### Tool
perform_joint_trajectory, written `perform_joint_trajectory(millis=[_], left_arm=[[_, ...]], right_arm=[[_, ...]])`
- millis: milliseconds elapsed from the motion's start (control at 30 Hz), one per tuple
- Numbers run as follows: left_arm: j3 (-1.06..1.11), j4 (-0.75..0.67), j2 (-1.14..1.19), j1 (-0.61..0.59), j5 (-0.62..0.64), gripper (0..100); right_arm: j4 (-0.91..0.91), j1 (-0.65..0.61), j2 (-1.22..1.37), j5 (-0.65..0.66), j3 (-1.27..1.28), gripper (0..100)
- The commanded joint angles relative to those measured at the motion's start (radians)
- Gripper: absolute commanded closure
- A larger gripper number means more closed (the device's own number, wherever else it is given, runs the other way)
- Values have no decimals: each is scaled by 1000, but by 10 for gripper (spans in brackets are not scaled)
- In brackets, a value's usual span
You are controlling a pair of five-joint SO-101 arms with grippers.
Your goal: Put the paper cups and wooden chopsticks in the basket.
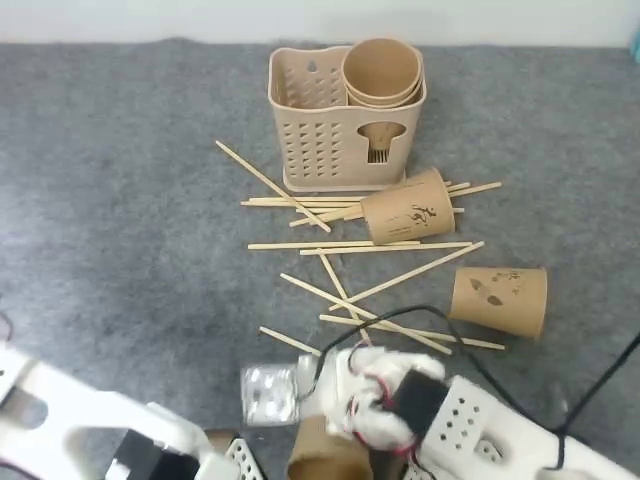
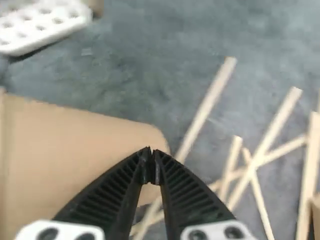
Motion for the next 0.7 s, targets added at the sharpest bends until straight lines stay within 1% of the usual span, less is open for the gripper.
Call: perform_joint_trajectory(millis=[0, 100, 267, 367, 467, 500, 667], left_arm=[[-10, -12, -31, 8, -8, 680], [-10, -12, -31, 6, -8, 680], [-10, -9, -31, 5, -8, 680], [-13, 11, -31, 3, -8, 680], [-18, 15, -32, 2, -8, 680], [-18, 15, -34, 2, -8, 680], [-10, 26, -37, 9, -8, 680]], right_arm=[[-90, 151, 12, 74, 63, 990], [-174, 232, 12, 109, 110, 990], [-263, 358, 12, 112, 114, 990], [-275, 435, 12, 110, 72, 990], [-274, 478, 12, 107, 49, 990], [-274, 486, 12, 94, 48, 990], [-274, 493, 5, -60, 44, 990]])
